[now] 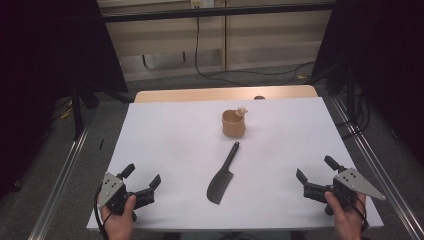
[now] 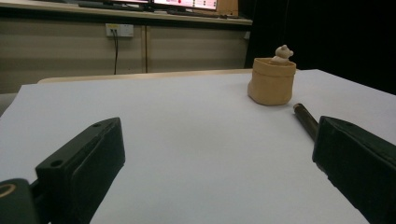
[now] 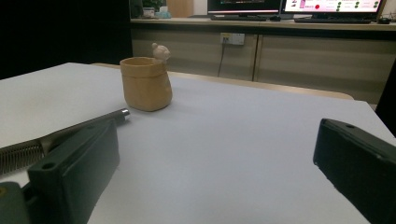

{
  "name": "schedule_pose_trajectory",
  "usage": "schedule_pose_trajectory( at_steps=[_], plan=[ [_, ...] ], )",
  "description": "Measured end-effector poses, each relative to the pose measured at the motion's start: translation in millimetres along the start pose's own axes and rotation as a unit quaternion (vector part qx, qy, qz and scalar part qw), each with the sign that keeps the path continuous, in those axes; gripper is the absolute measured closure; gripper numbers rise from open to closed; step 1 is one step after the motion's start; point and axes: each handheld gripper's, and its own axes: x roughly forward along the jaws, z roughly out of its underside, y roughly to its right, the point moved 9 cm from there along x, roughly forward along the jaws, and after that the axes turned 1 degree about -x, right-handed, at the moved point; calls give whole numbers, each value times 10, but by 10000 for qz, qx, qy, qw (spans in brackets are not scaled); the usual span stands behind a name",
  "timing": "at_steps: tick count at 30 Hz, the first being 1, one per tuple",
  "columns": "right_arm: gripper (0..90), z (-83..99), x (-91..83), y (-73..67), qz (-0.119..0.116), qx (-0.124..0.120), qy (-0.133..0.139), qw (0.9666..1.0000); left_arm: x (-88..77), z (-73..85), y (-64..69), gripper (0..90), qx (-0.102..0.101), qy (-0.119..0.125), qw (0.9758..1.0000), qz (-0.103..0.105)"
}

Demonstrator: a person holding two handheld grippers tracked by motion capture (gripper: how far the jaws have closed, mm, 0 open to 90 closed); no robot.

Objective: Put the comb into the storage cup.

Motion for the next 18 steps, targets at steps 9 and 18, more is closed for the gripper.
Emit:
schedule_pose_trajectory(
  at_steps=[9, 18],
  plan=[
    [0, 22, 9, -20, -189, 74, -67, 9998, 18, 7, 53, 24, 70, -18, 10000, 30],
    [0, 4, 16, -143, -587, 82, 30, 9982, 29, 13, 59, 24, 54, -27, 10000, 39]
  ],
)
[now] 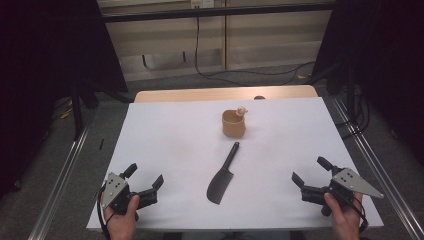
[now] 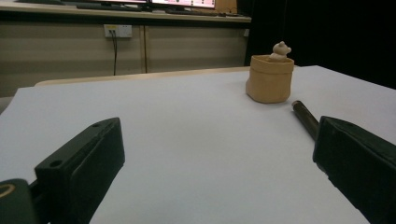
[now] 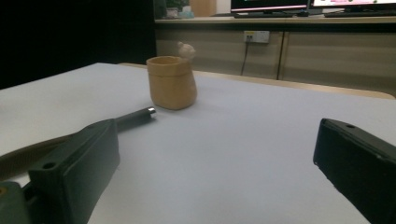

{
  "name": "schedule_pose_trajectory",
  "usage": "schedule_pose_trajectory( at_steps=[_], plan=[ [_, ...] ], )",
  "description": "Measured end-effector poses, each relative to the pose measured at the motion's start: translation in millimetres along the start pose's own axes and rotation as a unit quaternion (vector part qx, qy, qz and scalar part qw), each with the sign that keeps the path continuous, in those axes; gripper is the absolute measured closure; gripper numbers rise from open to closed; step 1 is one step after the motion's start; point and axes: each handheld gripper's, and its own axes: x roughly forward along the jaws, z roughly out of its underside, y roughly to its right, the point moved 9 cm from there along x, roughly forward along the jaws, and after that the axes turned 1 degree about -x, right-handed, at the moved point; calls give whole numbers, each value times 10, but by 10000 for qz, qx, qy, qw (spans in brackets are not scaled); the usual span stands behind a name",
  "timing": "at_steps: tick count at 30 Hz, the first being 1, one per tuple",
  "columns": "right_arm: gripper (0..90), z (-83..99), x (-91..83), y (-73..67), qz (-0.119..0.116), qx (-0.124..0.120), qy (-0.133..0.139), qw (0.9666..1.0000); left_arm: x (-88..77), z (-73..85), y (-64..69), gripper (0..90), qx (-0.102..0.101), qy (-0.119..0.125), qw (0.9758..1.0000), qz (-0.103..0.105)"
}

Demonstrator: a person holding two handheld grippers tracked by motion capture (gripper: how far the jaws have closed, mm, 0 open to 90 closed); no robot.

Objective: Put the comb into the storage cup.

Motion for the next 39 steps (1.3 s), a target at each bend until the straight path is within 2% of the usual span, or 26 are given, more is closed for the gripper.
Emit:
schedule_pose_trajectory(
  at_steps=[5, 9, 19, 23, 25, 33, 39],
  plan=[
    [0, -17, 19, -58, -165, -44, 56, 9998, -22, -1, 0, 24, 26, 5, 10000, 31],
    [0, -2, 53, -102, -277, -136, -25, 9995, -23, 4, -4, 23, -20, 9, 10000, 30],
    [0, -42, 201, -239, -302, -249, -73, 9992, -50, 32, -23, 24, 14, -85, 10000, 40],
    [0, -62, 261, -281, -396, -242, -45, 9989, -48, 25, -32, 23, -3, -65, 10000, 24],
    [0, -68, 311, -305, -491, -147, -18, 9987, -44, 32, -27, 23, 0, -81, 10000, 40],
    [1, -132, 377, -320, -507, -121, 91, 9986, -38, 31, -3, 24, 32, -90, 9999, 76],
    [7, -165, 485, -368, -609, -162, 103, 9980, -29, 33, -7, 24, 46, -103, 9999, 72]
  ],
)
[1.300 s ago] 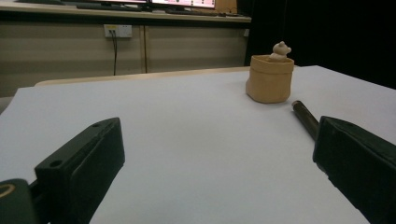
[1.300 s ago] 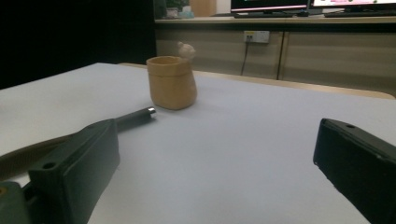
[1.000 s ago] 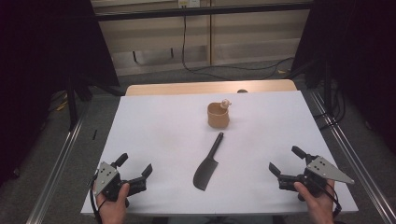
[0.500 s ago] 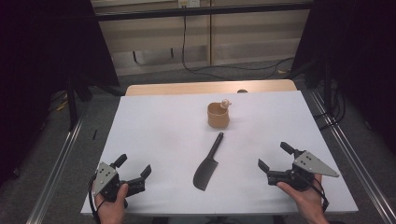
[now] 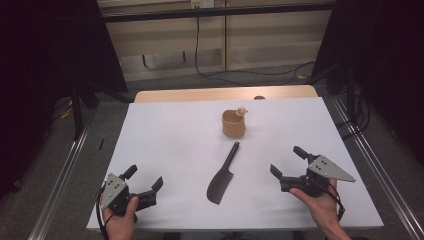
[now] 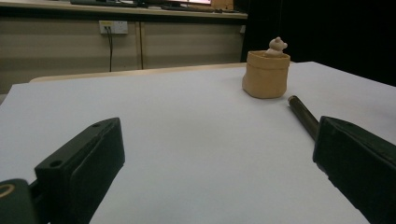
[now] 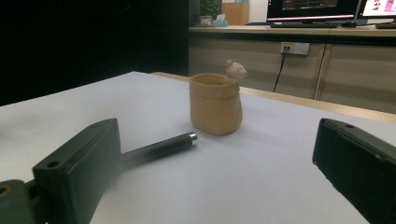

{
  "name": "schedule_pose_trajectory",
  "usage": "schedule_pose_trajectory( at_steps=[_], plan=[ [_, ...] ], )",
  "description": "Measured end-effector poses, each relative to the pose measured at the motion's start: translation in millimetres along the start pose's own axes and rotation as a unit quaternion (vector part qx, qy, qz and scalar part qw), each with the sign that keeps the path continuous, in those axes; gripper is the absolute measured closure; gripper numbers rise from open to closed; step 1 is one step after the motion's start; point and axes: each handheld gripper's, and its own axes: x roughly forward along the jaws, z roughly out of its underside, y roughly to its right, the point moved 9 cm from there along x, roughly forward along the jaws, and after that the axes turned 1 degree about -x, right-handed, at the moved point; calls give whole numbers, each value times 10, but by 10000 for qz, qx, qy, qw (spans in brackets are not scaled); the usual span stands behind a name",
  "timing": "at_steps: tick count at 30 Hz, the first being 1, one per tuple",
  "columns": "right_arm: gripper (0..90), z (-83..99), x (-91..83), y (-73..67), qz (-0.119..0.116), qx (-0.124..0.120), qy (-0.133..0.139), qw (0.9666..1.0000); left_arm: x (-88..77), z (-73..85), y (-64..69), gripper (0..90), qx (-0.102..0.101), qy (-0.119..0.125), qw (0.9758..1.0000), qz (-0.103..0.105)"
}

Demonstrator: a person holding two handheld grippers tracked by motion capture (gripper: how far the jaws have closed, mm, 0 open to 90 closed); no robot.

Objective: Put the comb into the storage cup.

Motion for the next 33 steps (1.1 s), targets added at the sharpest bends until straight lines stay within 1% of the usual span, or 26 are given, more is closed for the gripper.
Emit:
schedule_pose_trajectory(
  at_steps=[3, 4, 7, 9, 11, 12, 15, 16, 17, 19, 20, 24, 25, 26, 27, 32, 33],
  plan=[
    [8, -3, 46, -26, -48, 14, -11, 10000, 1, 3, 0, 24, 3, -11, 10000, -3],
    [13, -9, 93, -52, -92, 15, -24, 10000, 0, 3, 1, 24, 7, -11, 10000, -4],
    [25, -12, 133, -81, -159, 10, -64, 9999, -1, 1, 4, 23, 3, -5, 10000, 12],
    [35, -10, 191, -120, -236, 7, -105, 9997, -4, -1, 5, 24, -6, -3, 10000, 17],
    [43, -7, 210, -137, -276, 38, -134, 9995, -3, 0, 6, 24, 0, -7, 10000, 17],
    [61, -13, 253, -161, -343, 67, -150, 9993, -2, 1, 6, 24, 2, -4, 10000, 15],
    [66, -29, 299, -167, -356, 65, -158, 9992, 2, 3, 10, 23, 1, -11, 10000, 33],
    [85, -52, 342, -167, -346, 71, -142, 9993, 3, 3, 12, 24, 3, -13, 10000, 39],
    [85, -52, 342, -167, -346, 71, -142, 9993, 4, 3, 13, 24, -1, -18, 10000, 49],
    [85, -71, 387, -175, -360, 130, -149, 9992, -1, 9, 19, 24, 15, -35, 10000, 47],
    [93, -84, 412, -171, -330, 94, -141, 9993, -1, 13, 28, 24, 20, -44, 10000, 59],
    [166, -103, 504, -185, -357, 58, -181, 9992, 6, 21, 60, 24, 73, -74, 9999, 111],
    [199, -108, 520, -196, -409, 42, -194, 9990, 9, 22, 57, 23, 82, -78, 9999, 116],
    [199, -108, 520, -196, -409, 42, -194, 9990, 9, 22, 57, 24, 82, -78, 9999, 116],
    [215, -129, 555, -205, -452, 36, -188, 9988, 9, 23, 50, 24, 85, -80, 9999, 100],
    [268, -170, 638, -182, -480, 106, -210, 9986, 6, 21, 26, 24, 82, -75, 9999, 54],
    [308, -172, 693, -164, -478, 128, -243, 9985, 6, 19, 27, 24, 74, -66, 9999, 52]
  ],
)
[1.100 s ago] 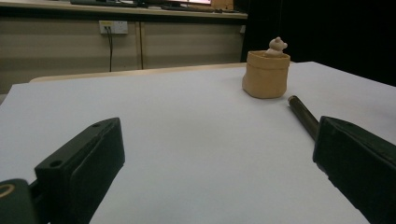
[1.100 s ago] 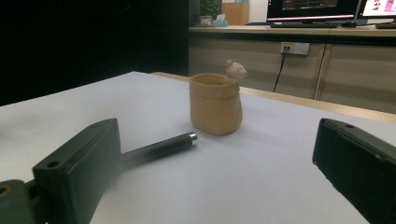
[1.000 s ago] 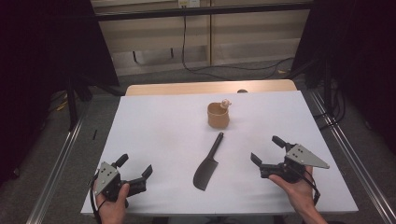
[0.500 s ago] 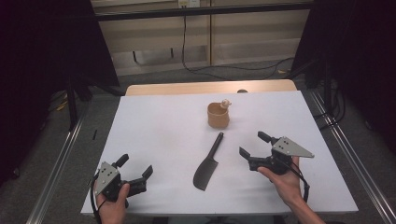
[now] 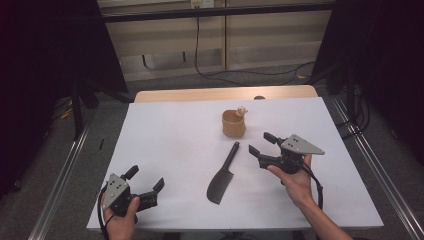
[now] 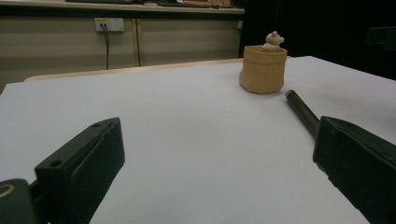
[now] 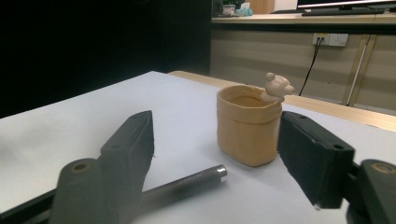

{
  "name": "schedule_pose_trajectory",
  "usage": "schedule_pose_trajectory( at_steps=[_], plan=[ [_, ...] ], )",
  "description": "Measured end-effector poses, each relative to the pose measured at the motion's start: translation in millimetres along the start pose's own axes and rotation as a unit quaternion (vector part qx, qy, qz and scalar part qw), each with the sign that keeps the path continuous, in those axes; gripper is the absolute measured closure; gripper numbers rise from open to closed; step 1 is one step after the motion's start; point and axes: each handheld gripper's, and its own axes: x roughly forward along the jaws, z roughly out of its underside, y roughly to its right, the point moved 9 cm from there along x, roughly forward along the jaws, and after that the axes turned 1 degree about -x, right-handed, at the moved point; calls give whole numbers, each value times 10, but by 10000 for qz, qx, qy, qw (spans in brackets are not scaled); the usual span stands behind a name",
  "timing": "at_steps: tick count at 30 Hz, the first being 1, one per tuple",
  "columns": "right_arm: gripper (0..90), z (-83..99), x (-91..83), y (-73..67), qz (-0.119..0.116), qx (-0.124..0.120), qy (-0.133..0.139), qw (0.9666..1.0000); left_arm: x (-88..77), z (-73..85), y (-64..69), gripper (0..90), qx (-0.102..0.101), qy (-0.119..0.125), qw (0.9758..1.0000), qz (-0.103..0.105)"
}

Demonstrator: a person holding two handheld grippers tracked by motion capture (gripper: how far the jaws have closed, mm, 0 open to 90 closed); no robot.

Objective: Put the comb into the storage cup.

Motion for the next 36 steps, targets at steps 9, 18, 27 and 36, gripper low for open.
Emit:
schedule_pose_trajectory(
  at_steps=[9, 18, 27, 36],
  plan=[
    [532, 10, 165, 34, -122, 28, -173, 9998, -3, -2, -10, 24, -3, 16, 10000, -5],
    [731, -105, 295, 71, -381, 53, -116, 9992, -10, -4, -20, 24, -2, 22, 10000, -8],
    [900, -12, 339, -6, -553, -242, -295, 9977, -4, -1, -14, 24, -9, 16, 10000, 8],
    [900, 101, 384, -32, -863, 2, -1327, 9874, 10, 7, -10, 24, 20, -14, 10000, 3]
  ],
)
